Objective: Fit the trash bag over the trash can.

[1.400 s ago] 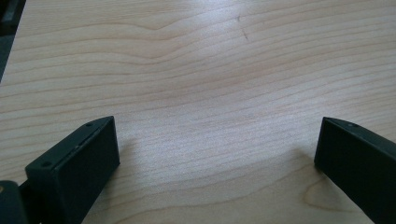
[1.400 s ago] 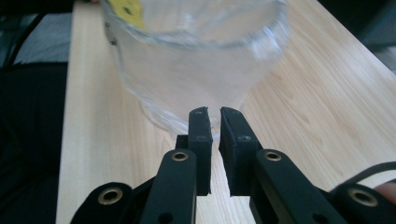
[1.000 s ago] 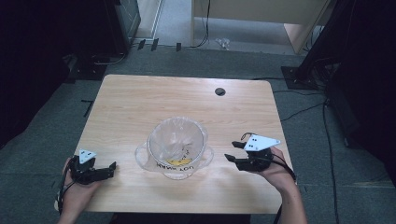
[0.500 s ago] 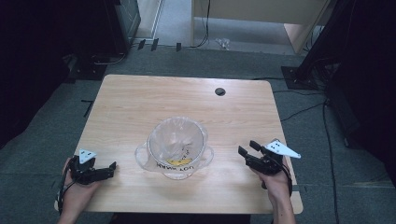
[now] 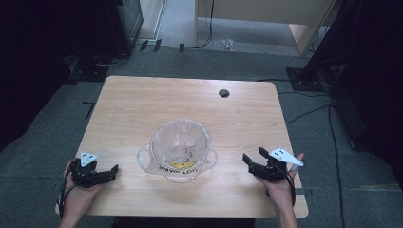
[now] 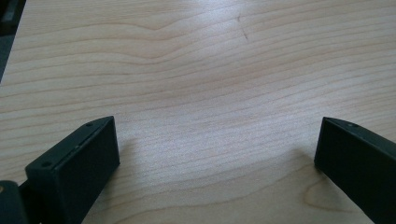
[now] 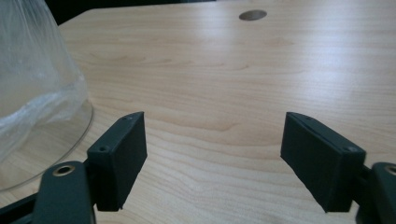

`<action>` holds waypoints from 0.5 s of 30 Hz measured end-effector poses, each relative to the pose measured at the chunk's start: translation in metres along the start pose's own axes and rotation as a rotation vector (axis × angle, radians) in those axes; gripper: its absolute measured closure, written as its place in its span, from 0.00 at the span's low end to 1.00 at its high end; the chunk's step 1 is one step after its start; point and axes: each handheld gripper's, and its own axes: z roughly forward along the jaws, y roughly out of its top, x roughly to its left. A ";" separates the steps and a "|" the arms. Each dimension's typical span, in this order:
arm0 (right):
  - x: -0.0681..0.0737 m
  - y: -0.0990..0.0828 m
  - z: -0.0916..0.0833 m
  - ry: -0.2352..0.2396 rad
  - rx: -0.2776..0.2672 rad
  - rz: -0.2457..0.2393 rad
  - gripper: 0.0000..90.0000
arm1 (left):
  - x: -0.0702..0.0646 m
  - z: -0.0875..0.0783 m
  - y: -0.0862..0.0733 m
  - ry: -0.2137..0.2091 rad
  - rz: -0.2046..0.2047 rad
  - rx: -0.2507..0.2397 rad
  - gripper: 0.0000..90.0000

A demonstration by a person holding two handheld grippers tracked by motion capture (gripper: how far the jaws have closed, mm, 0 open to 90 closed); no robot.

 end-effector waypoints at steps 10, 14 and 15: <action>-0.011 -0.014 0.002 -0.057 0.041 0.010 0.19 | 0.000 0.000 0.000 0.000 0.001 0.001 0.00; -0.015 -0.019 0.000 -0.089 0.079 0.010 0.14 | 0.000 0.000 0.000 0.000 0.001 0.001 0.00; -0.015 -0.020 -0.001 -0.095 0.083 0.011 0.11 | 0.000 0.000 0.000 0.000 0.001 0.001 0.00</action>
